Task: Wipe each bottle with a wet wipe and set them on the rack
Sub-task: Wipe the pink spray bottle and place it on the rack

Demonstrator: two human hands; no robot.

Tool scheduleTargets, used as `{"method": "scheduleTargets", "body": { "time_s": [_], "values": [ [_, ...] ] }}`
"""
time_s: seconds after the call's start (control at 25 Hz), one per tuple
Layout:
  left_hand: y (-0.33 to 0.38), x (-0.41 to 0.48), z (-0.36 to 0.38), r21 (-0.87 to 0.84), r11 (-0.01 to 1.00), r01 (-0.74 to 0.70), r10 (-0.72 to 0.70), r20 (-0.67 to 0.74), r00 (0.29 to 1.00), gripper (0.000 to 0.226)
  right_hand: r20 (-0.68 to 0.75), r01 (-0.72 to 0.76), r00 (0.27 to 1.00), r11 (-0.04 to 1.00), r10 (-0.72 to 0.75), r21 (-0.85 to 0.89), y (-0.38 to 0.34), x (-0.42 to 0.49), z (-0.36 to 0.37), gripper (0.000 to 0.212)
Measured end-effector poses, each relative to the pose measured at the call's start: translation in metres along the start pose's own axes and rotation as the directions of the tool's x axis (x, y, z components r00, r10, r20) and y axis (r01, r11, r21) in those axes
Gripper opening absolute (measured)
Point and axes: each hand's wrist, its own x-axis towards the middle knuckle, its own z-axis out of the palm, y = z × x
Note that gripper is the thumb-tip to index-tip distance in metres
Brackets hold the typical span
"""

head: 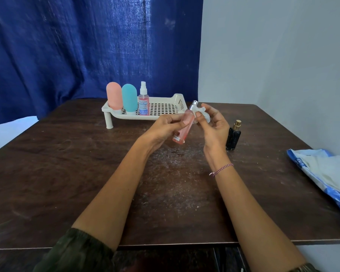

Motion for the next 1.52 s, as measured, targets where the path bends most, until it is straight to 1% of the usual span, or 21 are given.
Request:
{"method": "scheduleTargets", "body": {
  "time_s": [0.08,0.12,0.2,0.28,0.36,0.44,0.52,0.64,0.72,0.84,0.96,1.04,1.12,1.24,1.32,1.36,1.4,1.44,1.48,1.52],
  "values": [
    [0.0,0.0,-0.001,-0.027,0.999,-0.017,0.018,0.009,1.0,0.027,0.023,-0.022,0.999,1.0,0.022,-0.007,0.001,-0.001,0.002,0.023],
    [0.0,0.0,-0.002,-0.042,0.999,-0.024,0.023,-0.007,1.0,0.027,0.049,-0.001,0.999,0.999,0.003,-0.042,0.002,-0.002,0.003,0.023],
    [0.001,-0.001,-0.004,-0.081,0.996,-0.033,0.027,-0.075,0.997,0.028,0.118,0.093,0.99,0.982,-0.074,-0.164,0.004,-0.005,0.006,0.024],
    [0.001,-0.001,-0.006,-0.108,0.993,-0.037,0.021,-0.144,0.989,0.027,0.172,0.193,0.974,0.935,-0.146,-0.297,0.005,-0.008,0.009,0.027],
    [0.001,0.0,-0.005,-0.137,0.99,-0.032,0.006,-0.188,0.982,0.028,0.21,0.29,0.953,0.86,-0.22,-0.419,0.007,-0.011,0.01,0.026],
    [0.003,0.002,-0.005,-0.203,0.979,-0.025,-0.025,-0.24,0.97,0.032,0.238,0.363,0.931,0.788,-0.278,-0.498,0.008,-0.013,0.009,0.023],
    [0.005,0.002,-0.005,-0.286,0.958,-0.032,-0.055,-0.291,0.955,0.03,0.268,0.39,0.919,0.762,-0.288,-0.517,0.009,-0.014,0.01,0.021],
    [0.006,0.001,-0.008,-0.385,0.921,-0.055,-0.08,-0.325,0.942,0.018,0.321,0.437,0.896,0.741,-0.307,-0.51,0.01,-0.016,0.012,0.02],
    [0.006,0.001,-0.009,-0.444,0.893,-0.07,-0.097,-0.341,0.935,0.019,0.341,0.455,0.885,0.745,-0.318,-0.488,0.01,-0.018,0.013,0.019],
    [0.009,0.001,-0.01,-0.552,0.829,-0.092,-0.137,-0.359,0.923,0.019,0.317,0.394,0.909,0.806,-0.271,-0.442,0.011,-0.017,0.013,0.02],
    [0.011,0.001,-0.009,-0.633,0.767,-0.106,-0.158,-0.346,0.925,0.023,0.26,0.238,0.953,0.912,-0.153,-0.334,0.012,-0.015,0.013,0.025],
    [0.011,0.0,-0.007,-0.657,0.746,-0.106,-0.16,-0.331,0.93,0.022,0.215,0.151,0.973,0.937,-0.084,-0.315,0.013,-0.015,0.013,0.032],
    [0.011,0.0,-0.005,-0.662,0.743,-0.101,-0.157,-0.32,0.934,0.02,0.185,0.117,0.981,0.936,-0.057,-0.332,0.015,-0.014,0.012,0.036],
    [0.011,0.001,-0.005,-0.67,0.732,-0.122,-0.145,-0.329,0.933,0.017,0.172,0.128,0.983,0.924,-0.07,-0.36,0.015,-0.014,0.012,0.032],
    [0.011,0.001,-0.006,-0.647,0.749,-0.146,-0.13,-0.36,0.924,0.018,0.149,0.151,0.984,0.913,-0.1,-0.379,0.014,-0.012,0.009,0.029],
    [0.011,0.002,-0.006,-0.622,0.767,-0.156,-0.119,-0.378,0.918,0.022,0.138,0.142,0.986,0.905,-0.093,-0.4,0.013,-0.009,0.006,0.031],
    [0.011,0.002,-0.006,-0.59,0.791,-0.162,-0.109,-0.396,0.912,0.027,0.136,0.108,0.989,0.893,-0.053,-0.436,0.013,-0.006,0.003,0.033],
    [0.011,0.002,-0.006,-0.557,0.814,-0.165,-0.1,-0.414,0.905,0.032,0.145,0.057,0.989,0.872,0.017,-0.487,0.014,-0.003,0.0,0.035],
    [0.01,0.002,-0.006,-0.527,0.833,-0.168,-0.091,-0.43,0.898,0.035,0.166,0.012,0.981,0.833,0.096,-0.553,0.015,-0.001,-0.003,0.038],
    [0.009,0.001,-0.007,-0.501,0.848,-0.173,-0.083,-0.448,0.89,0.035,0.195,-0.002,0.968,0.778,0.16,-0.629,0.018,0.0,-0.005,0.039]
  ]
}}
